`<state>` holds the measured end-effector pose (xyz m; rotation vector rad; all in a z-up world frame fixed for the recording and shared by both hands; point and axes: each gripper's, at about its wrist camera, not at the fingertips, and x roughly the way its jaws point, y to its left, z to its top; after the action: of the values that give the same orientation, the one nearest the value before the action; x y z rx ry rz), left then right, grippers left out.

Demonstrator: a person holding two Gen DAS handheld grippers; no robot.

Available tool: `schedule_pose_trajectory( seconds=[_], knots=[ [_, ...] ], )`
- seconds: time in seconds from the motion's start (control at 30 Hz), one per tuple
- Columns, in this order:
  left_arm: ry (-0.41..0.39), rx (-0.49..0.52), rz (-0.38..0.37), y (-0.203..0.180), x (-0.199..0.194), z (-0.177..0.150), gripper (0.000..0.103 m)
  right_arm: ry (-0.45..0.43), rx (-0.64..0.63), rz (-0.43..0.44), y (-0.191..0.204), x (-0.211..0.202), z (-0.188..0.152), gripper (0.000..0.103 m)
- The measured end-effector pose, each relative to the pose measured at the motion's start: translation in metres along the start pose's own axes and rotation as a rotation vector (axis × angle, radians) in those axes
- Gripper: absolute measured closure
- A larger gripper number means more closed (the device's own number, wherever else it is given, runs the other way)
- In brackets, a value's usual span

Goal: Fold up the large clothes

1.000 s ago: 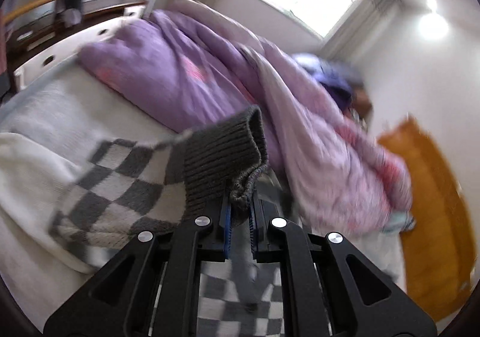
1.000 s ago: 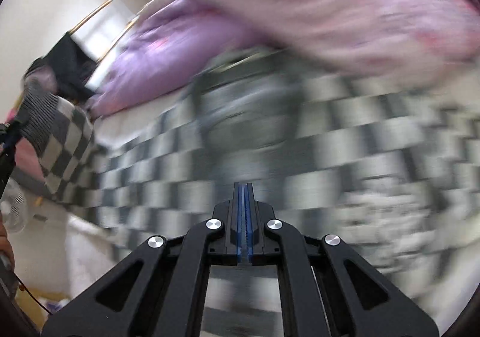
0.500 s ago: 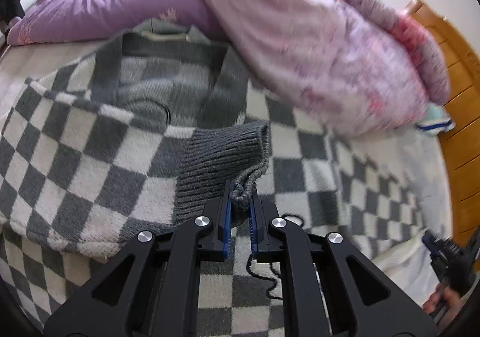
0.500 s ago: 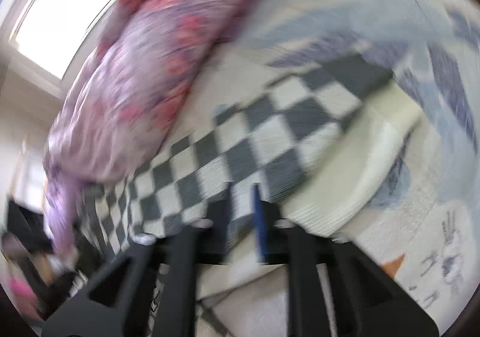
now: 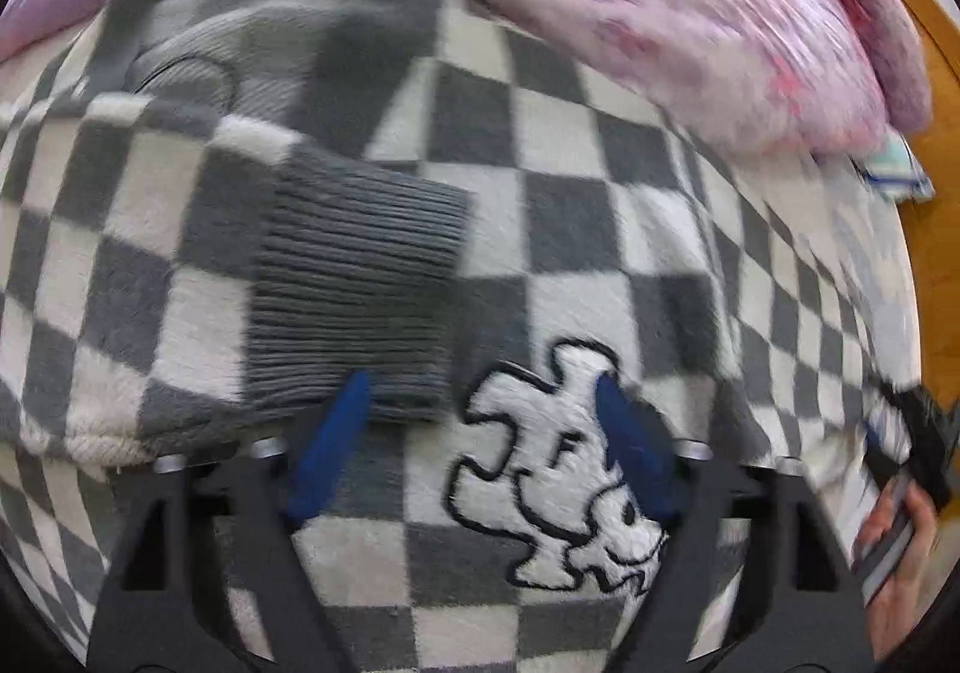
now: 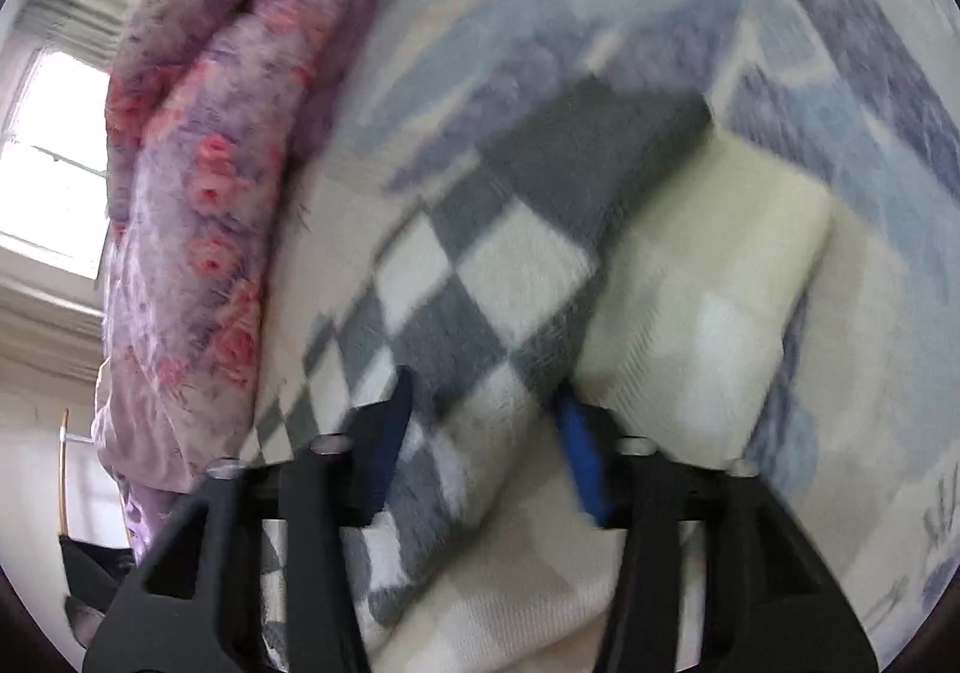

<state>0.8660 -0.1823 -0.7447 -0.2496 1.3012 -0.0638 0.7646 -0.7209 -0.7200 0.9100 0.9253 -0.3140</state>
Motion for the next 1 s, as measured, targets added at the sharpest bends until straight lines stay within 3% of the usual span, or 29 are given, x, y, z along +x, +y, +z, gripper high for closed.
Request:
schedule_pose_trajectory(
  seconds=[0.03,0.1,0.17,0.23,0.3,0.4,0.47,0.53,0.6,0.63,0.73,0.8,0.87,0.93,1.0],
  knots=[
    [-0.002,0.034,0.015,-0.004,-0.003,-0.002,0.019,-0.012,-0.022,0.005,0.003,-0.001,0.002,0.085],
    [-0.033,0.067,-0.044,-0.004,-0.016,-0.006,0.019,-0.051,-0.084,0.034,0.012,-0.013,0.003,0.089],
    [-0.102,0.08,-0.107,0.007,-0.04,-0.011,0.019,-0.089,-0.157,0.029,0.029,-0.027,0.001,0.09],
    [-0.17,0.052,-0.1,0.029,-0.066,-0.016,0.017,-0.126,-0.212,0.032,0.047,-0.038,-0.003,0.09],
    [-0.213,-0.007,-0.043,0.057,-0.081,-0.018,0.015,-0.169,-0.292,0.047,0.077,-0.053,-0.012,0.09],
    [-0.248,-0.121,0.138,0.114,-0.092,-0.02,0.015,-0.212,-0.418,0.073,0.129,-0.069,-0.032,0.09],
    [-0.176,-0.196,0.283,0.155,-0.081,-0.019,0.015,-0.228,-0.511,0.097,0.168,-0.08,-0.054,0.09],
    [-0.11,-0.249,0.334,0.186,-0.063,-0.022,0.015,-0.237,-0.608,0.131,0.205,-0.088,-0.08,0.09],
    [-0.004,-0.256,0.264,0.211,-0.04,-0.024,0.015,-0.238,-0.72,0.162,0.252,-0.095,-0.118,0.09],
    [-0.017,-0.264,0.232,0.217,-0.043,-0.023,0.015,-0.241,-0.754,0.173,0.267,-0.098,-0.133,0.09],
    [-0.128,-0.264,0.107,0.232,-0.082,-0.027,0.017,-0.219,-0.885,0.232,0.329,-0.096,-0.199,0.09],
    [-0.224,-0.256,0.095,0.247,-0.12,-0.035,0.017,-0.166,-0.988,0.278,0.37,-0.088,-0.258,0.09],
    [-0.274,-0.298,0.099,0.271,-0.148,-0.046,0.016,-0.084,-1.107,0.334,0.405,-0.076,-0.333,0.09],
    [-0.313,-0.354,0.101,0.298,-0.17,-0.055,0.016,0.064,-1.209,0.375,0.425,-0.055,-0.4,0.087],
    [-0.315,-0.385,0.129,0.325,-0.182,-0.064,0.016,0.238,-1.28,0.315,0.43,-0.024,-0.451,0.077]
  ],
)
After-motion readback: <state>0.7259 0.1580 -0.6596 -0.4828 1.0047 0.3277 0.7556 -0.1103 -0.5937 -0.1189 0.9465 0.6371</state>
